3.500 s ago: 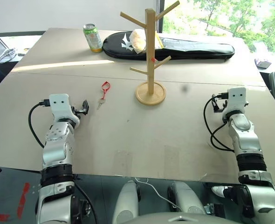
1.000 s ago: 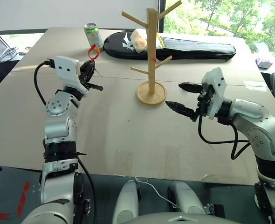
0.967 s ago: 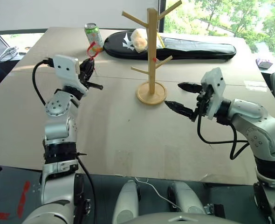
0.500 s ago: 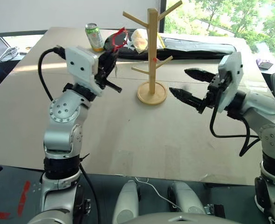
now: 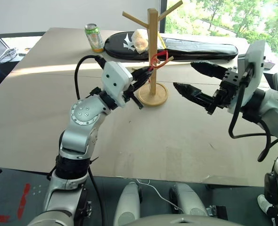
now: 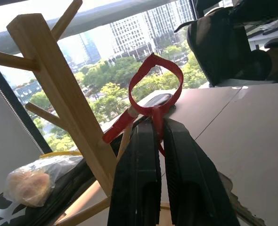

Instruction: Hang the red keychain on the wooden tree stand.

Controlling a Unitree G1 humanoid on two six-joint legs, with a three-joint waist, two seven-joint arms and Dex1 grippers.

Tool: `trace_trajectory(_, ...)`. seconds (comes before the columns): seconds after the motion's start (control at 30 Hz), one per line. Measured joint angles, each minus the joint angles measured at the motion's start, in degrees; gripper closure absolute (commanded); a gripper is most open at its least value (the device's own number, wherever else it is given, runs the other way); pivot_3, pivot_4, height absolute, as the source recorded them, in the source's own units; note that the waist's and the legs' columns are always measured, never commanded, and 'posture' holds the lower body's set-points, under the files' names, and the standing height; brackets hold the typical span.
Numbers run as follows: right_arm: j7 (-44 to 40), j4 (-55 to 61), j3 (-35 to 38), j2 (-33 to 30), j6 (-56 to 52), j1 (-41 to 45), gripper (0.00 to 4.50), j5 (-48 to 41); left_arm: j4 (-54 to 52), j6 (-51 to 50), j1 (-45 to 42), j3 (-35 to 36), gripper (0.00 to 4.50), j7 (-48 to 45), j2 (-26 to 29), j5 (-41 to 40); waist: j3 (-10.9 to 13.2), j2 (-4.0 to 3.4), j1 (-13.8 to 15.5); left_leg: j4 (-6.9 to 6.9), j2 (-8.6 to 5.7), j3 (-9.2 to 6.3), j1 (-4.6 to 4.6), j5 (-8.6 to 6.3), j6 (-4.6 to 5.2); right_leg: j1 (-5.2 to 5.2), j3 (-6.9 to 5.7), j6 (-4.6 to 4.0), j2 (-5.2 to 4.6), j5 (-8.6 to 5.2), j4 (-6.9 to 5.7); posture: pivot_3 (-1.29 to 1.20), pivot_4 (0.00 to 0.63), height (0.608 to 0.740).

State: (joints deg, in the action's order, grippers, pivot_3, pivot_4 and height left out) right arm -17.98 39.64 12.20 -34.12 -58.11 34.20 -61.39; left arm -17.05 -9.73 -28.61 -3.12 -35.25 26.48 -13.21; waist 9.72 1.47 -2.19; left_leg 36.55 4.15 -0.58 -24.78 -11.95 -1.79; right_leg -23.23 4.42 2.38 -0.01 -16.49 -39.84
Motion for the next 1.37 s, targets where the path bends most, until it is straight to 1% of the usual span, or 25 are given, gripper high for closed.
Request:
trace_trajectory(0.33, 5.8, 1.0, 0.1, -4.4, -0.1, -0.1, 0.0, -6.6, 6.3, 6.5, -2.1, -2.0, 4.42, 0.5, -0.5, 7.1, 0.0, 0.0, 0.1, 0.0, 0.0, 0.01, -0.02, 0.0, 0.0, 0.0, 0.0, 0.0, 0.0, 0.0, 0.03, 0.0, 0.15, 0.74)
trace_trajectory(0.63, 6.7, 1.0, -0.2, -6.0, 1.6, -0.3, 0.0, -7.3, 9.1, 7.4, -2.6, -2.0, 4.42, 3.7, -0.8, 13.2, 0.0, 0.0, 0.1, 0.0, 0.0, 0.0, -0.02, 0.0, 0.0, 0.0, 0.0, 0.0, 0.0, 0.0, 0.03, 0.0, 0.15, 0.74)
trace_trajectory(0.73, 6.0, 0.9, -0.4, -6.4, 2.3, -1.1, 0.0, -7.1, 9.0, 6.8, -2.3, -1.9, 3.48, 3.9, -1.2, 13.1, 0.0, 0.0, 0.1, 0.0, 0.0, 0.01, -0.02, 0.0, 0.0, 0.0, 0.0, 0.0, 0.0, 0.0, 0.03, 0.0, 0.15, 0.74)
trace_trajectory(0.8, 5.5, 0.8, -0.6, -6.6, 2.3, -1.5, 0.0, -6.8, 8.8, 6.1, -1.9, -1.9, 2.74, 3.8, -1.4, 12.8, 0.0, 0.0, 0.1, 0.0, 0.0, 0.01, -0.02, 0.0, 0.0, 0.0, 0.01, 0.0, 0.0, 0.0, 0.02, 0.0, 0.15, 0.74)
trace_trajectory(0.83, 4.9, 0.6, -0.6, -7.0, 2.5, -2.1, 0.0, -6.6, 8.5, 5.3, -1.5, -1.8, 2.2, 3.5, -1.5, 11.7, 0.0, 0.0, 0.1, 0.0, 0.0, 0.0, -0.02, 0.0, 0.0, 0.0, 0.0, 0.01, 0.0, 0.0, 0.02, 0.0, 0.15, 0.74)
trace_trajectory(0.9, 3.4, -0.1, -0.6, -8.1, 2.8, -4.0, 0.0, -5.9, 8.0, 3.6, -1.0, -1.2, 1.31, 2.6, -1.6, 9.2, 0.0, 0.01, 0.2, 0.0, 0.0, 0.0, -0.03, 0.0, 0.0, 0.0, 0.0, 0.0, 0.0, 0.0, 0.03, 0.0, 0.15, 0.74)
trace_trajectory(0.93, 2.3, -0.6, -0.6, -8.8, 3.1, -5.3, 0.0, -5.1, 7.7, 2.2, -0.9, -0.5, 0.77, 1.9, -1.6, 7.5, 0.0, 0.01, 0.2, 0.0, 0.0, 0.01, -0.03, 0.0, 0.0, 0.0, 0.0, 0.01, -0.01, 0.0, 0.03, 0.0, 0.15, 0.74)
trace_trajectory(0.97, 1.2, -1.3, -0.6, -9.4, 3.3, -6.3, 0.0, -4.2, 7.6, 0.9, -0.9, 0.6, 0.46, 1.2, -1.2, 5.9, 0.0, 0.01, 0.2, 0.0, 0.0, 0.01, -0.03, 0.0, 0.0, 0.0, 0.0, 0.01, -0.01, 0.0, 0.03, 0.0, 0.15, 0.74)
trace_trajectory(1.0, -0.6, -2.5, -0.6, -10.7, 3.7, -7.4, 0.0, -2.8, 7.5, -1.8, -1.2, 2.0, 0.01, -0.1, -0.1, 3.5, 0.0, 0.01, 0.1, 0.0, 0.0, 0.02, 0.0, 0.0, 0.0, 0.0, 0.01, 0.01, 0.0, 0.0, 0.01, 0.0, 0.15, 0.74)
trace_trajectory(1.03, -1.0, -3.0, -0.5, -11.1, 3.7, -7.6, 0.0, -2.3, 7.5, -2.6, -1.3, 2.7, 0.01, -0.4, 0.4, 2.8, 0.0, 0.01, 0.0, 0.0, 0.0, 0.01, 0.0, 0.0, 0.01, 0.0, 0.01, 0.01, 0.01, 0.0, 0.02, 0.0, 0.15, 0.74)
trace_trajectory(1.17, -5.9, -6.6, -0.2, -14.0, 5.9, -8.5, 0.0, 1.9, 8.1, -16.3, -4.9, 7.8, 0.01, -4.8, 6.0, -6.4, 0.0, 0.01, -0.1, 0.0, 0.01, -0.01, 0.0, 0.0, 0.0, 0.0, -0.01, 0.01, 0.03, -0.01, 0.02, 0.0, 0.15, 0.74)
trace_trajectory(1.23, -9.3, -8.1, -0.3, -15.9, 6.8, -8.7, 0.0, 4.1, 11.1, -28.2, -7.6, 10.4, 0.01, -9.0, 12.3, -13.5, 0.1, 0.01, -0.3, -0.01, 0.01, -0.02, -0.01, 0.0, 0.01, -0.04, -0.02, 0.02, 0.04, -0.02, 0.01, 0.0, 0.15, 0.74)
trace_trajectory(1.3, -11.8, -9.6, -0.2, -17.4, 7.3, -8.8, 0.0, 5.7, 13.7, -35.0, -8.9, 13.7, 0.01, -12.5, 17.6, -17.3, 0.1, 0.0, -0.5, -0.03, 0.02, 0.01, 0.01, 0.0, 0.01, -0.04, 0.0, 0.02, 0.04, -0.03, 0.03, 0.0, 0.15, 0.74)
trace_trajectory(1.33, -13.3, -10.5, -0.3, -17.6, 7.6, -8.8, 0.0, 6.5, 14.5, -37.1, -9.2, 14.8, 0.01, -14.9, 20.3, -19.2, 0.1, 0.02, -0.4, -0.03, 0.03, -0.01, 0.0, 0.0, 0.01, -0.04, -0.02, 0.01, 0.04, -0.03, 0.05, 0.0, 0.15, 0.74)
trace_trajectory(1.37, -14.2, -11.3, -0.3, -17.7, 7.9, -8.7, 0.0, 7.1, 15.0, -38.0, -9.2, 15.6, 0.01, -16.7, 21.8, -20.3, 0.1, -0.01, -0.3, -0.04, 0.02, 0.01, 0.01, 0.0, 0.01, -0.04, -0.02, 0.01, 0.01, -0.03, 0.06, 0.0, 0.15, 0.74)
